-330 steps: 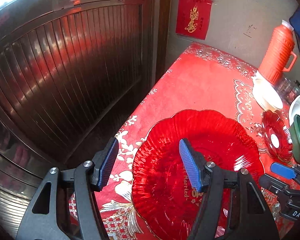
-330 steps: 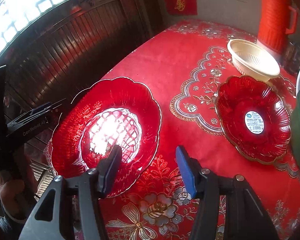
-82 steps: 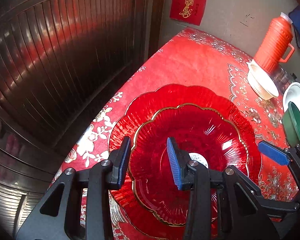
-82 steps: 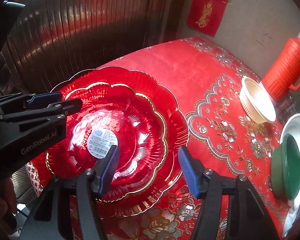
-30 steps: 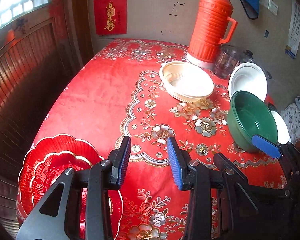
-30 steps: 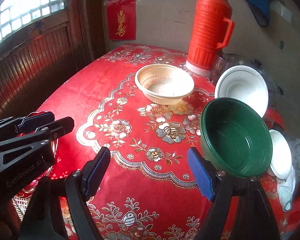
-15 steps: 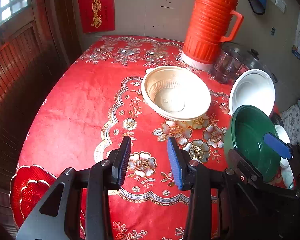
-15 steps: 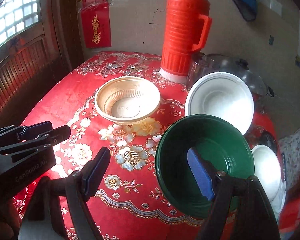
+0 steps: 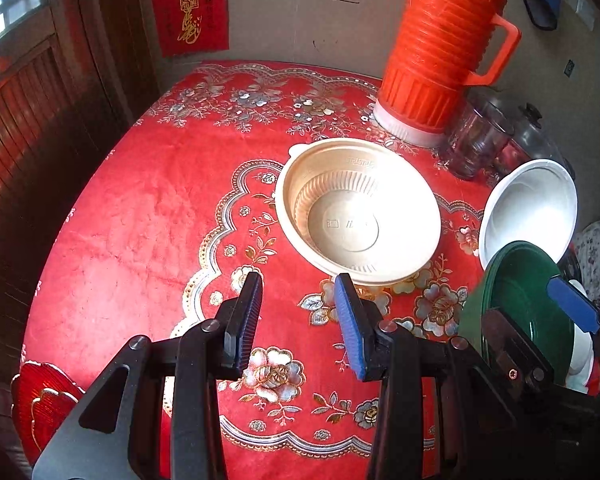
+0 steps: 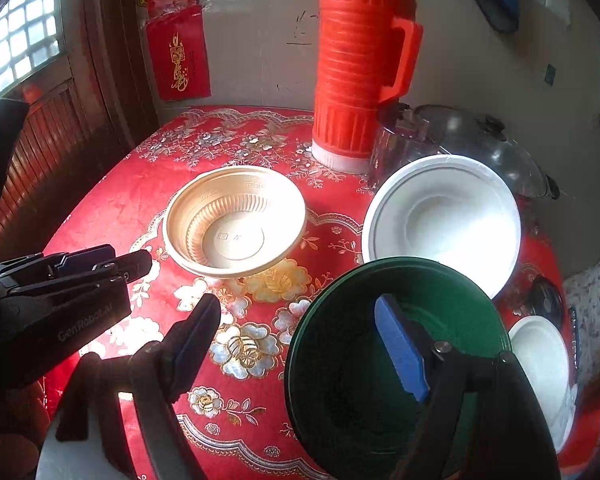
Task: Organize plates and bowls
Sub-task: 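Reach the right tool to the green basin and grasp its rim, then lift the green basin with the right tool and lower it onto the red dishes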
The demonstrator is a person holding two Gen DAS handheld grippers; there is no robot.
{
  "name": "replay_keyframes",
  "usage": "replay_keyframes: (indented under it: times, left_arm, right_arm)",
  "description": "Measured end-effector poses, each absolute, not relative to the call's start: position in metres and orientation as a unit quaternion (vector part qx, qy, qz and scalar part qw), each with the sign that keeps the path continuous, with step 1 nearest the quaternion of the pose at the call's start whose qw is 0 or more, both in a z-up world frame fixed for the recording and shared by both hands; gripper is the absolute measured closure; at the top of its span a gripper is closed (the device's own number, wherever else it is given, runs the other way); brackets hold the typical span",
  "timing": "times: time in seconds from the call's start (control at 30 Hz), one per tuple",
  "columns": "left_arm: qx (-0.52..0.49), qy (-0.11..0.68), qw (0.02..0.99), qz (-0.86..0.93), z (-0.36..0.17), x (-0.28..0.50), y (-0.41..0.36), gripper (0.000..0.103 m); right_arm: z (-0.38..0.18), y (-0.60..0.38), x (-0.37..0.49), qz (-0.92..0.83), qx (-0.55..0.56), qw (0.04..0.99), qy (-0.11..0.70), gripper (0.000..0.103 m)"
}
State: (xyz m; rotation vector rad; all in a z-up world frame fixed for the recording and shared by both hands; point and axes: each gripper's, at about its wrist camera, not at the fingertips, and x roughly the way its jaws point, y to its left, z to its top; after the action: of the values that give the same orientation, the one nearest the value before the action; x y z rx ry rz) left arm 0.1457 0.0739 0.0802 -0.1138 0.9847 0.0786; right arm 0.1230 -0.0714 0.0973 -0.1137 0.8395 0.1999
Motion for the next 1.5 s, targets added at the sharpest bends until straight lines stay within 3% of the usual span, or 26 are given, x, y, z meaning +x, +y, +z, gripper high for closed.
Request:
replay_keyframes:
  times: [0.9,1.2,1.5]
  left_arm:
    - [-0.029,0.513,0.856,-0.058,0.061,0.147,-0.037,0.065]
    - [-0.042,0.502,0.862,-0.065,0.076,0.140,-0.034,0.065]
    - [-0.020,0.536,0.837,-0.107,0.053,0.137,-0.070,0.065]
  right_arm:
    - [0.089,-0.224,0.119,-0.004,-0.002,0.896,0.444,0.023]
    - [0.082,-0.237,0.116,0.005,0.022,0.893,0.450,0.023]
    - [0.068,-0.238,0.118,0.016,0.031,0.885,0.465,0.023]
